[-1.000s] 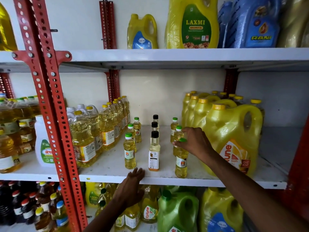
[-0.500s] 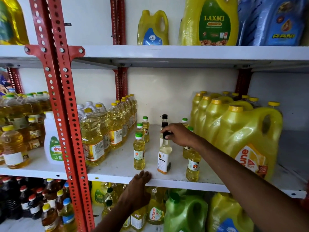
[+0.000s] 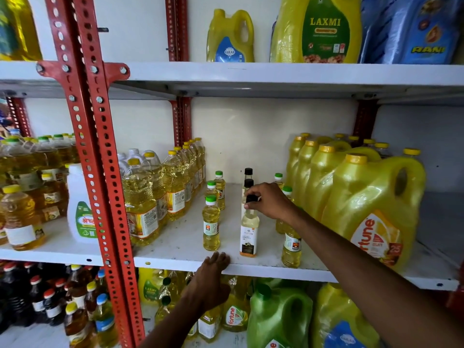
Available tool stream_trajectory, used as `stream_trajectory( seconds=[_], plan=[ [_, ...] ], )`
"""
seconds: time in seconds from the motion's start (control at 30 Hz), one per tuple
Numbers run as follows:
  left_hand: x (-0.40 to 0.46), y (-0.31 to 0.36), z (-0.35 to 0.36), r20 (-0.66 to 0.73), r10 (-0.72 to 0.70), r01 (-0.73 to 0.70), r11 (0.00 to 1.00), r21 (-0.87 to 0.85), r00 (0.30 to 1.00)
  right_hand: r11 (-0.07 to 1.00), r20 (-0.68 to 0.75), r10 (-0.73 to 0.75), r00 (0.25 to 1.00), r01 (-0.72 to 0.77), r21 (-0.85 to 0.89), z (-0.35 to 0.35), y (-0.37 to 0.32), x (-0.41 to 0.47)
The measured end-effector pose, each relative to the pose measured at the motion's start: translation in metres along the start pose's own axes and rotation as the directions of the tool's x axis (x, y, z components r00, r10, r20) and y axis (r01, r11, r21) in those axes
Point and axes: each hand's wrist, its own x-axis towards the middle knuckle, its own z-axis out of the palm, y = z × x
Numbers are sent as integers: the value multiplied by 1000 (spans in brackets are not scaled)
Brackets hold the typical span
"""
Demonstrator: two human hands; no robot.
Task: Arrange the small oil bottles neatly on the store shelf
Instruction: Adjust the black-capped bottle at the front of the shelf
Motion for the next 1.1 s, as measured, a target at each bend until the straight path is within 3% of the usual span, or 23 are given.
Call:
stream_trajectory(
  seconds=[1.1],
  plan=[
    [1,-2,5,-22,-15,15,1000,-4,1000,999,1,-37,999,37,-31,-3,-13,-17]
  ],
)
